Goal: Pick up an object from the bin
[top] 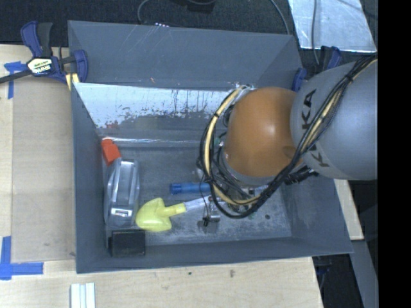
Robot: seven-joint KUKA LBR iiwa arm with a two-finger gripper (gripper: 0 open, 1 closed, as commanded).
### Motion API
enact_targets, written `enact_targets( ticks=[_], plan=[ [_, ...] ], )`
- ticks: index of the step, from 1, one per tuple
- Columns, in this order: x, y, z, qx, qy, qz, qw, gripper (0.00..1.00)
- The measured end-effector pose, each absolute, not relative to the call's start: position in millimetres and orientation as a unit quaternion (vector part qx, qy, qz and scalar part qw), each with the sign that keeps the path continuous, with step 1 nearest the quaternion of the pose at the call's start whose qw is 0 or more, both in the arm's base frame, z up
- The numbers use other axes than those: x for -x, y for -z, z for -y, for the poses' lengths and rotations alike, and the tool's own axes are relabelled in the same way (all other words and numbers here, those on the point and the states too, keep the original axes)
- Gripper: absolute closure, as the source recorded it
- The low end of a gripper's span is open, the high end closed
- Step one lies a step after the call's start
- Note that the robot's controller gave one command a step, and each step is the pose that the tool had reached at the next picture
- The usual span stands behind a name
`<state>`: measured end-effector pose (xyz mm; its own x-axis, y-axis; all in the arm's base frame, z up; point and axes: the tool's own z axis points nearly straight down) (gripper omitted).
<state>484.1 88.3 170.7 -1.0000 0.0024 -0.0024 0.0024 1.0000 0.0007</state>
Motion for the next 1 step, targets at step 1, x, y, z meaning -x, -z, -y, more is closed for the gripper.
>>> enact_targets(
  ticks=[1],
  plan=[
    [-484.1,-170.7,-88.3,-0.001,0.000,-1.000,0.001,0.00]
  ],
)
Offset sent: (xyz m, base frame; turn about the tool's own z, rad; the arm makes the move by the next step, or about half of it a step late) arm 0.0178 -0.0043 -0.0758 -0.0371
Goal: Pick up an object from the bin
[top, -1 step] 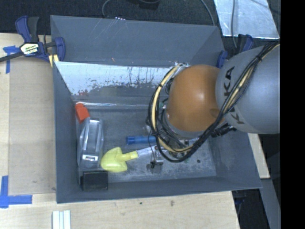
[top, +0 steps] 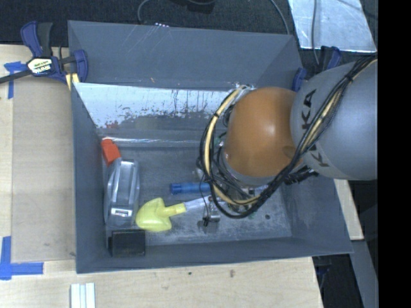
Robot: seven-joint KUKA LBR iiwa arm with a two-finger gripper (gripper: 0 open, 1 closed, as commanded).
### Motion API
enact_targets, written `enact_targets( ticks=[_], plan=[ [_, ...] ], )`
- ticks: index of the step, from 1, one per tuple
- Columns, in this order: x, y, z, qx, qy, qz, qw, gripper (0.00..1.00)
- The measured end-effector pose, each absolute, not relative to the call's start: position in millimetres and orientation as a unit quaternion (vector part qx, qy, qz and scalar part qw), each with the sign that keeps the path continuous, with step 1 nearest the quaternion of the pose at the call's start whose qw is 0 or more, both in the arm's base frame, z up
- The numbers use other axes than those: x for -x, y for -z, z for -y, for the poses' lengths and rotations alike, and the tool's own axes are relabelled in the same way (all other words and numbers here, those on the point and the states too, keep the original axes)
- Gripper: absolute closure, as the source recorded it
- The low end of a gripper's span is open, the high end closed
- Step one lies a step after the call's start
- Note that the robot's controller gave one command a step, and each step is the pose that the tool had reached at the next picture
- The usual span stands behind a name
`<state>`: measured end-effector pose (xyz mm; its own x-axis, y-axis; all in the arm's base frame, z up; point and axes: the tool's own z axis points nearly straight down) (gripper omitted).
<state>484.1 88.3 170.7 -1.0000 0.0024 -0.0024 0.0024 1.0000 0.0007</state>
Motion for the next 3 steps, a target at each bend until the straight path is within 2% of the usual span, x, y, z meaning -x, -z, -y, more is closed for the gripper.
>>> enact_targets(
  ticks=[1,2,3],
  plan=[
    [-497.8,-128,-86,0.011,-0.001,-1.000,0.006,0.00],
    [-507.8,-72,-75,-0.009,-0.001,-1.000,0.003,1.00],
    [-507.8,-72,-75,-0.009,-0.001,-1.000,0.003,1.00]
  ],
)
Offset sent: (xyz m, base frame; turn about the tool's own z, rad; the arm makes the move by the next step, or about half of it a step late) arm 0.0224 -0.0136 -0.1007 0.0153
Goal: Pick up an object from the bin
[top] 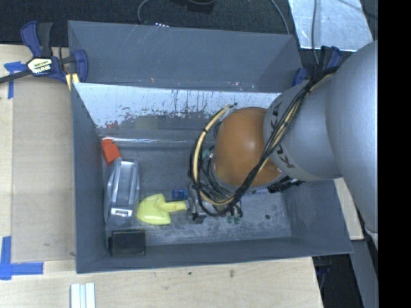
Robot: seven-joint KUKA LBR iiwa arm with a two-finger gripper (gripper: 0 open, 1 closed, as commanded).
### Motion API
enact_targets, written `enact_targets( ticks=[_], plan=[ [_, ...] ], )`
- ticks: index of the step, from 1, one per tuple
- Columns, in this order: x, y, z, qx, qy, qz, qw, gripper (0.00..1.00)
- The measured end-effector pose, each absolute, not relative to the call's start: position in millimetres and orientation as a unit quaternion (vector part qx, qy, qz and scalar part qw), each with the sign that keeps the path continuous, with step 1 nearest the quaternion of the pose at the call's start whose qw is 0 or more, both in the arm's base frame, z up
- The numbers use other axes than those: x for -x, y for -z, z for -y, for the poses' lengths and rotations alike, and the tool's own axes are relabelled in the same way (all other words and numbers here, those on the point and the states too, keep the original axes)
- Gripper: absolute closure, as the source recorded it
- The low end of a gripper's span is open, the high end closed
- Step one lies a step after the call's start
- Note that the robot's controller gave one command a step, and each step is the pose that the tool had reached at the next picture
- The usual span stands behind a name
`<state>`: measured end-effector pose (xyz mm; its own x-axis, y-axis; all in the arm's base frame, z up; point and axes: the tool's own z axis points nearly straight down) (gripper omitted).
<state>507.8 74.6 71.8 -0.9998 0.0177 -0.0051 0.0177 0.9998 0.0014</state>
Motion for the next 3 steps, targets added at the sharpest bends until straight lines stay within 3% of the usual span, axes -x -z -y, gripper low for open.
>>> enact_targets(
  ticks=[1,2,3],
  plan=[
    [-521.9,-245,-81,-0.037,-0.002,-0.999,0.008,1.00],
    [-520.4,-242,-81,-0.037,-0.001,-0.999,0.004,1.00],
    [-513.4,-209,-82,-0.029,-0.002,-1.000,0.011,1.00]
  ],
)
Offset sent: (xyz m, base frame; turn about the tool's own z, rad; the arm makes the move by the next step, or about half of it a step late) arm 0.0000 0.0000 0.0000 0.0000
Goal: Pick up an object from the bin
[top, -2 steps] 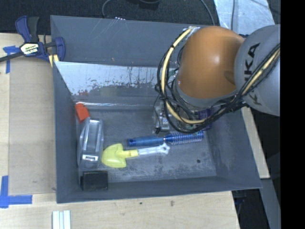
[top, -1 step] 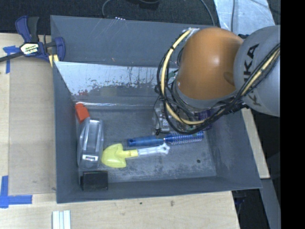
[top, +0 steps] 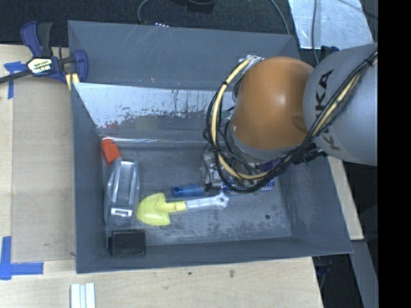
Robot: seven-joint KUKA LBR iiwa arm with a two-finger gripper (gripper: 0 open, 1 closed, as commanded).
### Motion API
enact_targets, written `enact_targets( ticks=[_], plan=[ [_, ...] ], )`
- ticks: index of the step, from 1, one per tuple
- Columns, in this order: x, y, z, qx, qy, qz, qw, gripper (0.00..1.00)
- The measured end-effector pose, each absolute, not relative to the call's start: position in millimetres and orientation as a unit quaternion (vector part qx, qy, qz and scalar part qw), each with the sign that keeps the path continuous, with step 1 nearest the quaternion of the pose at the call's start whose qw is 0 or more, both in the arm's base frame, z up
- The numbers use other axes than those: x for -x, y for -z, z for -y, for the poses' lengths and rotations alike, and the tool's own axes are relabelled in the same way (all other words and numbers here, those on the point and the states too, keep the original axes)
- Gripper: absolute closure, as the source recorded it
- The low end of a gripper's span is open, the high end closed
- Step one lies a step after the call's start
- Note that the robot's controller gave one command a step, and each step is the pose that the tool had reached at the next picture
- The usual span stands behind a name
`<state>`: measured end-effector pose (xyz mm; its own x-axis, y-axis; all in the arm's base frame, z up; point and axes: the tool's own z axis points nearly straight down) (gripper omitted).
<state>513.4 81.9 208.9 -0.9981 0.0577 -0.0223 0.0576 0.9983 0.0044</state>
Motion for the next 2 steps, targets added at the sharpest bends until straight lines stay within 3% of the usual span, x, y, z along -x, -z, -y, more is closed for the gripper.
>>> enact_targets(
  ticks=[1,2],
  plan=[
    [-514.9,-168,-88,-0.063,-0.001,-0.998,0.006,1.00],
    [-492.4,-111,-122,-0.008,-0.002,-1.000,0.012,0.00]
  ],
)
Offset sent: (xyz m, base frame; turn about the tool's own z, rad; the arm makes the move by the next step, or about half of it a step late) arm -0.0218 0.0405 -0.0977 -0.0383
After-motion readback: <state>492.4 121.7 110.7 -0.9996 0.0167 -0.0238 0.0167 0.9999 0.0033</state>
